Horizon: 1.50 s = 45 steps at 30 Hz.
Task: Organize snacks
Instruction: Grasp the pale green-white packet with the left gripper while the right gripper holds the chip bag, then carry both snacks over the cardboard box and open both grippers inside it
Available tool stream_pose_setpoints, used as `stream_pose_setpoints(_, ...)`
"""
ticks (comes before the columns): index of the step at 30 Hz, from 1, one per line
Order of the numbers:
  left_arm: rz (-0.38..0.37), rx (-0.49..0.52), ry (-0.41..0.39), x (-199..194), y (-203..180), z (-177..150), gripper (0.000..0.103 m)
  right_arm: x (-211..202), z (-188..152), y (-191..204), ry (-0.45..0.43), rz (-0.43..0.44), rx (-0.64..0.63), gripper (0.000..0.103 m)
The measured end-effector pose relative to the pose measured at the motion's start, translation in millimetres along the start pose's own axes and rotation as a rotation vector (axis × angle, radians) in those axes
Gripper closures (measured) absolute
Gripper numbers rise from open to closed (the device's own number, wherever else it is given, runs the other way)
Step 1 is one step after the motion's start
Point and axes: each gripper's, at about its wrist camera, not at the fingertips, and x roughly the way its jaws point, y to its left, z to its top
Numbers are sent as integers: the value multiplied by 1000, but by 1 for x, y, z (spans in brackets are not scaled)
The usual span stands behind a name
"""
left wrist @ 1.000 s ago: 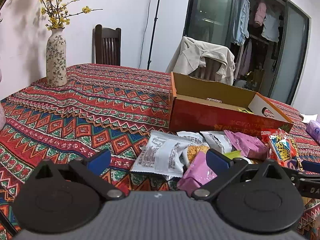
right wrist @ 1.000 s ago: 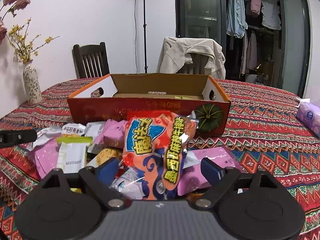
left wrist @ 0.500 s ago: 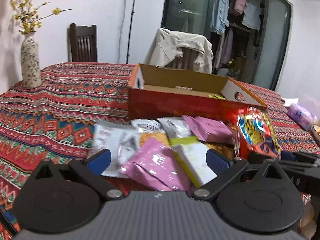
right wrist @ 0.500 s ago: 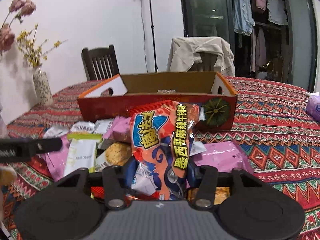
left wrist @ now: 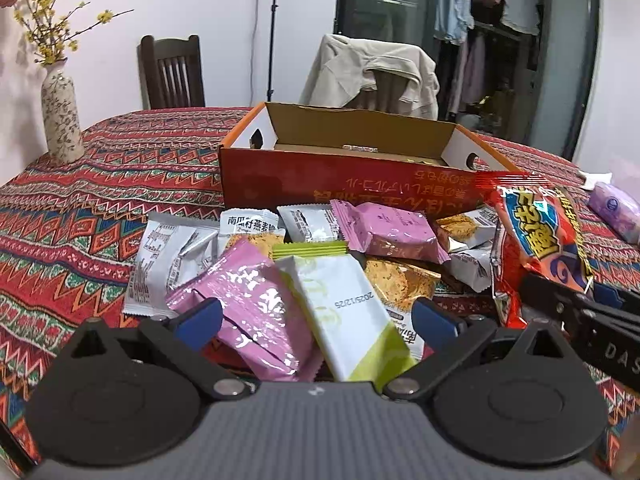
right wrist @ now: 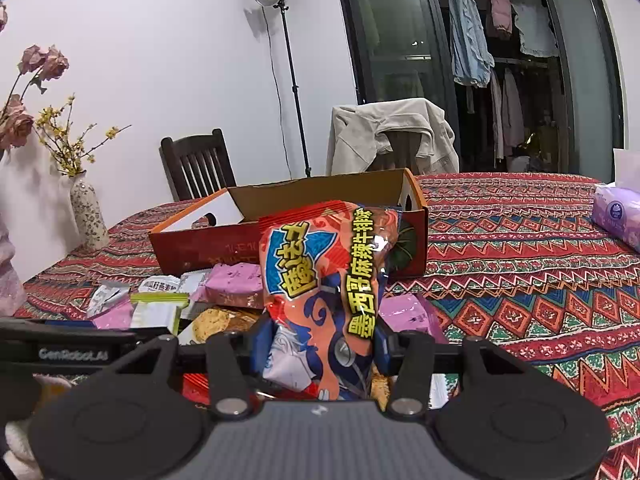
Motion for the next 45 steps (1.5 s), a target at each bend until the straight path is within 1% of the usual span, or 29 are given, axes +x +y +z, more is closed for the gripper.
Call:
stream_pose_setpoints(2,12,-17,8,1,-4,-2,0,-1,-1,-2,-5,9,0,55)
stream_pose_setpoints(4,29,-23,6,2,-8,-4,3,-2,-3,-4,-7,17,0,55)
stream_pose_setpoints(9,58,-7,0,3,-19,-8,14,-5,-7,-8,-3,32,4,55)
stream_pose_setpoints(12,56,8,-4,3,-23,-10,23,-7,-7,-9,-3,39,3,55)
stream_pose_setpoints(13,56,9,-5,3,-24,-10,24,-7,-7,-9,-2,41,2,55)
stream_pose_setpoints(14,59,10,-6,2,-24,-10,28,-7,-8,-9,-1,42,1,55)
stream_pose_setpoints(15,58,14,-5,2,-25,-11,34,-7,-8,-9,-1,43,0,55)
stream_pose_setpoints(16,60,18,-6,1,-25,-11,37,-7,-8,-9,0,43,-2,55)
stream_pose_setpoints(17,50,21,-4,1,-25,-11,46,-7,-7,-8,1,43,-3,55)
stream_pose_setpoints(18,32,21,4,2,-25,-10,52,-7,-8,-8,1,43,-4,55)
stream_pose_setpoints(20,32,23,4,2,-24,-11,52,-7,-8,-7,2,43,-7,55)
stream_pose_setpoints(26,18,1,4,0,-18,-9,58,-9,-10,-3,6,44,-11,55)
stream_pose_setpoints(30,-1,-13,5,-2,-12,-7,60,-11,-10,-2,6,43,-14,55)
stream_pose_setpoints(39,-29,-22,-24,-6,-1,-2,64,-11,-7,4,3,33,-21,55)
stream_pose_setpoints(45,-52,-25,-63,-16,4,6,64,-14,0,4,-15,26,-17,54)
